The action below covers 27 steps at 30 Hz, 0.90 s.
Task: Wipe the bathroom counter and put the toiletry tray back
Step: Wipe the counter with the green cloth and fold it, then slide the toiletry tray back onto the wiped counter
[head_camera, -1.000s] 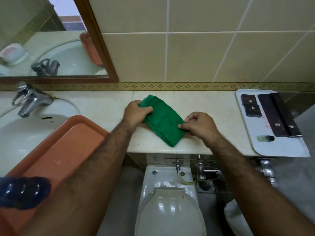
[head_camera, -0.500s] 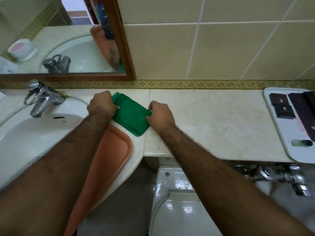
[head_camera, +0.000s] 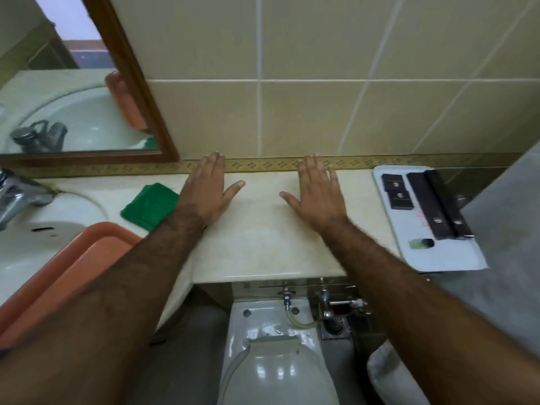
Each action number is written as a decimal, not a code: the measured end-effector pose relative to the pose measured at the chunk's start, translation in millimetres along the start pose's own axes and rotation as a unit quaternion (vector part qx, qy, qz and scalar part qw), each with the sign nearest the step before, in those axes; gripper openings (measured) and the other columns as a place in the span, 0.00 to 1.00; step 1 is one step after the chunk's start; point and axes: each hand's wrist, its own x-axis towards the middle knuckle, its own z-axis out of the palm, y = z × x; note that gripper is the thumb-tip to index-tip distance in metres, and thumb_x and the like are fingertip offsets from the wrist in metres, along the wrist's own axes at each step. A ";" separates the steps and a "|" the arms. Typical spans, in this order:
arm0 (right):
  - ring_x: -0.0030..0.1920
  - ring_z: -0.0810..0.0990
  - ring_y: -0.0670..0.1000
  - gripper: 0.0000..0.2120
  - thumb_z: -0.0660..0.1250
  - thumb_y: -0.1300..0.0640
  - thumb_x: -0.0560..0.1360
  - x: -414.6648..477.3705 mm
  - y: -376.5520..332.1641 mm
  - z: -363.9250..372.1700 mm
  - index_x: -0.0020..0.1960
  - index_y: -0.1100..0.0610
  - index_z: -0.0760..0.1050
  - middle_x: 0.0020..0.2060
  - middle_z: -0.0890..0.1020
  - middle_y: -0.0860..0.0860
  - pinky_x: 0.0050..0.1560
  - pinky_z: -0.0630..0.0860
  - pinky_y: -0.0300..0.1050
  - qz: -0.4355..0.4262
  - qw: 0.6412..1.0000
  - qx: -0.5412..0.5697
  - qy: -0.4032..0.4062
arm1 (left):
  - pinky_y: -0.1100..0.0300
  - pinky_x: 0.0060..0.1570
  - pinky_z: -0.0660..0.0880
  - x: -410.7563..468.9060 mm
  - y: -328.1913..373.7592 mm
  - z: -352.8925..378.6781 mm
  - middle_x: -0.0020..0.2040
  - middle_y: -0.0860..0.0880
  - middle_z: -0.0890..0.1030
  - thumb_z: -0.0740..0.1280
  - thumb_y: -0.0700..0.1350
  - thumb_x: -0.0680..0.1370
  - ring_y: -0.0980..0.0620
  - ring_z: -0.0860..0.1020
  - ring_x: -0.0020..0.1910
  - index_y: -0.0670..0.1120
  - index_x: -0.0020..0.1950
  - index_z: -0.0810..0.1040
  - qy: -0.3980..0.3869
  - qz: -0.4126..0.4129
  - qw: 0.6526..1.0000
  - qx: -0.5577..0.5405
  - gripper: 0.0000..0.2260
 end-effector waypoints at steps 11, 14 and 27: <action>0.84 0.49 0.58 0.42 0.52 0.32 0.81 -86.5 240.1 -40.8 0.83 0.61 0.54 0.84 0.56 0.59 0.83 0.50 0.60 0.183 0.982 0.004 0.050 | 0.47 0.80 0.54 38.5 233.7 47.2 0.83 0.41 0.56 0.55 0.66 0.82 0.41 0.52 0.83 0.40 0.83 0.55 0.006 0.161 0.987 -0.017 0.39; 0.84 0.51 0.58 0.40 0.54 0.35 0.83 -117.6 284.3 -28.9 0.84 0.61 0.52 0.84 0.55 0.58 0.82 0.52 0.58 0.241 0.968 0.062 0.035 | 0.45 0.80 0.55 53.1 282.4 67.6 0.83 0.42 0.57 0.55 0.64 0.82 0.40 0.54 0.82 0.42 0.83 0.54 -0.010 0.223 0.974 0.034 0.37; 0.39 0.88 0.62 0.29 0.67 0.40 0.79 -193.4 317.9 36.5 0.50 0.69 0.82 0.40 0.87 0.63 0.45 0.87 0.56 0.499 0.742 0.445 -0.041 | 0.49 0.63 0.71 118.6 363.5 130.1 0.64 0.34 0.80 0.63 0.43 0.83 0.34 0.77 0.64 0.34 0.64 0.79 -0.064 0.055 0.996 0.032 0.15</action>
